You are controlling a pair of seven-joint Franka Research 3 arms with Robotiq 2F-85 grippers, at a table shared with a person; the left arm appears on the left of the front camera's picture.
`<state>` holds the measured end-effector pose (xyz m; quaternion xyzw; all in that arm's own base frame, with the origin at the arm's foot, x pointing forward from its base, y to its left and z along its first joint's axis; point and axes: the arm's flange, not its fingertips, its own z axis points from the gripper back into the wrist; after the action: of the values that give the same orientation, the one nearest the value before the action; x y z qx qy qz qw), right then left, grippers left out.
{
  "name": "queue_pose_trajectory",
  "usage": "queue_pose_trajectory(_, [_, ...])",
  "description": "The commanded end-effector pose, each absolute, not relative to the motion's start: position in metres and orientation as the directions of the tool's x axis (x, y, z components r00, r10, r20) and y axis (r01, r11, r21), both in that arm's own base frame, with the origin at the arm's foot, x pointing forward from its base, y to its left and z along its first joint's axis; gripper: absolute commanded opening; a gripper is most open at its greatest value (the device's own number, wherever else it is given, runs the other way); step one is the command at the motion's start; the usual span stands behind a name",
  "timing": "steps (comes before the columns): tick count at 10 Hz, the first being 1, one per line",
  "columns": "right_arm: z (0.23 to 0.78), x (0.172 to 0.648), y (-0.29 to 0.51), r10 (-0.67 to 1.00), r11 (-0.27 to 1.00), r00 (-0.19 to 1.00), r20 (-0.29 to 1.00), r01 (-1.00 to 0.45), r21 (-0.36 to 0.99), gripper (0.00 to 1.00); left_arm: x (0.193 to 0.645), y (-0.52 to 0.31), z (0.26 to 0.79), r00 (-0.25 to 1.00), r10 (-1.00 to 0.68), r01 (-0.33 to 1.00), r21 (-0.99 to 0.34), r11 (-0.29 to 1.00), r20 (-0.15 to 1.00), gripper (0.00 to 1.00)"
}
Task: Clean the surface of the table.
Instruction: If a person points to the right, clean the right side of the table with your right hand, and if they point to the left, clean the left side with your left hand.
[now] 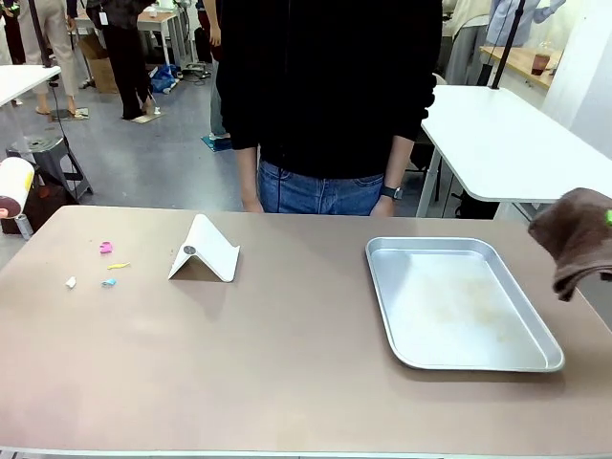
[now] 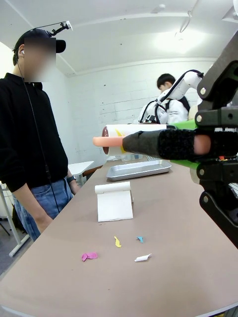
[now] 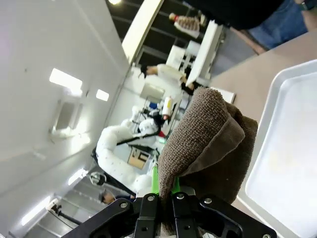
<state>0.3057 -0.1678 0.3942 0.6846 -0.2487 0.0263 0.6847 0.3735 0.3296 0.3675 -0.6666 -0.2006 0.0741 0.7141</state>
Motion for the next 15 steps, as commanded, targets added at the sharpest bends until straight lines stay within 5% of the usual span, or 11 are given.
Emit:
queue_pose_trajectory(1, [0.387, 0.303, -0.185, -0.358, 0.006, 0.873, 0.331, -0.352, 0.936, 0.07, 0.371, 0.329, 0.371, 0.908, 0.371, 0.167, -0.981, 0.100, 0.192, 0.00])
queue_pose_trajectory(15, [0.370, 0.297, -0.190, -0.379, 0.031, 0.872, 0.310, -0.322, 0.946, 0.07, 0.371, 0.329, 0.371, 0.908, 0.371, 0.167, -0.981, 0.100, 0.192, 0.00])
